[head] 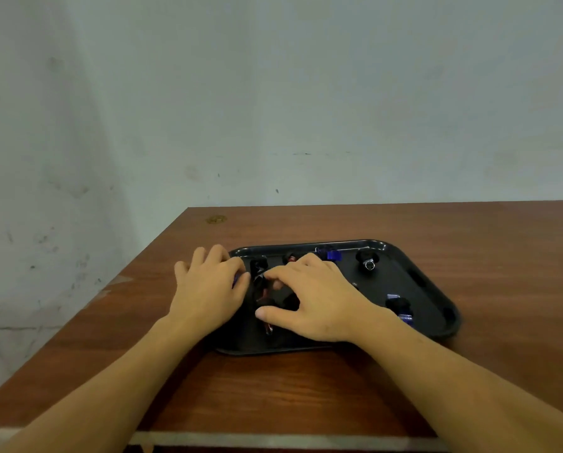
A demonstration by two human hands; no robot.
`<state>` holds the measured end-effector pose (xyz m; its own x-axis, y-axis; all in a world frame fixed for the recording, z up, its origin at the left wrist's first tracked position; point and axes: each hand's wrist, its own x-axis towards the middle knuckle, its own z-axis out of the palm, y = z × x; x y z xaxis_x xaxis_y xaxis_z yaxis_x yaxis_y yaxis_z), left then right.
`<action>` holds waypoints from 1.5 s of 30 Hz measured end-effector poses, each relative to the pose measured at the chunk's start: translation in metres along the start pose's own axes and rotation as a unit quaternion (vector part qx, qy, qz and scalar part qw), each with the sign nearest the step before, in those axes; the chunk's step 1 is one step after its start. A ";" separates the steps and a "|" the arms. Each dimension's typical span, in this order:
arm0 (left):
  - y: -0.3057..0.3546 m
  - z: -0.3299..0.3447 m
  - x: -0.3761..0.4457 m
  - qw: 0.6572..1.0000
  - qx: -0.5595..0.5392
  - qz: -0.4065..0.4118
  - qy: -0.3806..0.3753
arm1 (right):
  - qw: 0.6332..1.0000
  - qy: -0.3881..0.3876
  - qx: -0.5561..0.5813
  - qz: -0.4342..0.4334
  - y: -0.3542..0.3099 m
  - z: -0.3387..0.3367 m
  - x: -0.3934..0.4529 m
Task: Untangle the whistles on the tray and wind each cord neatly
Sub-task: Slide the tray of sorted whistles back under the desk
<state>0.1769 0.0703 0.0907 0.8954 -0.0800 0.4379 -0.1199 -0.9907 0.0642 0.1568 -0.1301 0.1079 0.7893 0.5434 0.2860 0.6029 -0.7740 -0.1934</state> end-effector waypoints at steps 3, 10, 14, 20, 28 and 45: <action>0.005 -0.007 0.000 0.999 -0.031 0.026 0.015 | 0.998 0.053 0.030 0.027 0.023 -0.025 -0.010; 0.029 -0.020 0.012 0.996 -0.075 0.056 -0.008 | 0.984 0.001 0.028 0.174 0.108 -0.072 -0.075; 0.040 -0.021 0.017 0.994 -0.089 0.057 -0.018 | 0.982 -0.093 0.046 0.160 0.115 -0.066 -0.099; 0.057 -0.022 0.014 0.991 -0.088 0.097 -0.026 | 0.987 -0.042 0.059 0.144 0.128 -0.049 -0.090; 0.113 -0.029 0.018 0.967 -0.086 0.233 -0.059 | 0.990 -0.004 0.045 0.134 0.136 -0.039 -0.079; 0.125 -0.038 0.030 0.986 -0.080 0.136 -0.058 | 0.940 0.220 0.137 0.223 0.140 -0.033 -0.086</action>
<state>0.1721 -0.0518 0.1461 0.8627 -0.3621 0.3531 -0.4203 -0.9016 0.1025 0.1699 -0.2962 0.0873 0.8826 -0.0492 0.4676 0.2780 -0.7474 -0.6034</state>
